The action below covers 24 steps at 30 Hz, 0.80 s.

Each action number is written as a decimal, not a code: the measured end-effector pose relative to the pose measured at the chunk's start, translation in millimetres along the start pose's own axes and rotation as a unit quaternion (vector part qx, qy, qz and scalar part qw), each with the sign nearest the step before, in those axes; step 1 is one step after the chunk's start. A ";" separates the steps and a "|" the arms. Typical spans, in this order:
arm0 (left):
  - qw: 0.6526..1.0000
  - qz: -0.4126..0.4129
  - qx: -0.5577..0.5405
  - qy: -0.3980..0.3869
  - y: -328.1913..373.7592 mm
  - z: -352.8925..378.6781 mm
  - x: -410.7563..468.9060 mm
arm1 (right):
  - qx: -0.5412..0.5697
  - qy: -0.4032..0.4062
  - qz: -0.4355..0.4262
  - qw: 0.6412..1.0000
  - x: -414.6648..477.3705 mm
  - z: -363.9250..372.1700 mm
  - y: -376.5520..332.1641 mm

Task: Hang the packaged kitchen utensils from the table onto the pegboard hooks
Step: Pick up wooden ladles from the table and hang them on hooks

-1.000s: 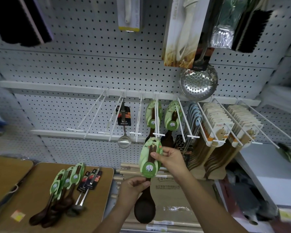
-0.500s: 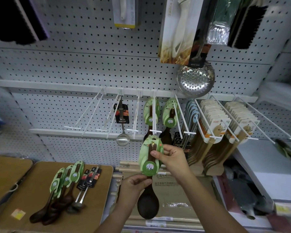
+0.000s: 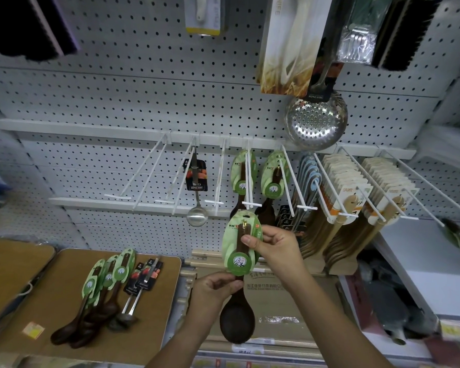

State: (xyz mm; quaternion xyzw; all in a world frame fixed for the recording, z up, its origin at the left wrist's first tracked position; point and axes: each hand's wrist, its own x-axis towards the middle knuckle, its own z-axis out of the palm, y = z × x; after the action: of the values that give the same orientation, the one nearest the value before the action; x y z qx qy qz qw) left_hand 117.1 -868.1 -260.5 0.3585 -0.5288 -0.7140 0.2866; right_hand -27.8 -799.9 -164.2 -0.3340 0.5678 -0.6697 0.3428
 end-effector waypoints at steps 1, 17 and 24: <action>1.000 0.006 0.003 -0.002 1.7 0.9 0.5 | 0.001 0.005 -0.004 1.000 0.5 0.1 -2.0; 1.000 0.023 -0.001 -0.016 4.7 7.3 7.7 | -0.022 0.050 -0.001 0.999 9.4 2.0 -0.9; 0.999 0.030 0.001 -0.021 10.9 7.1 18.7 | -0.037 0.094 0.015 0.995 29.6 5.2 2.2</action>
State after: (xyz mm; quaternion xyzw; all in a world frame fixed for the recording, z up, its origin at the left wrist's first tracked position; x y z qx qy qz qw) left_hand 100.8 -882.0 -252.7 0.3274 -0.5457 -0.7123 0.2961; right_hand -39.3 -827.7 -164.0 -0.2733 0.6268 -0.6717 0.2849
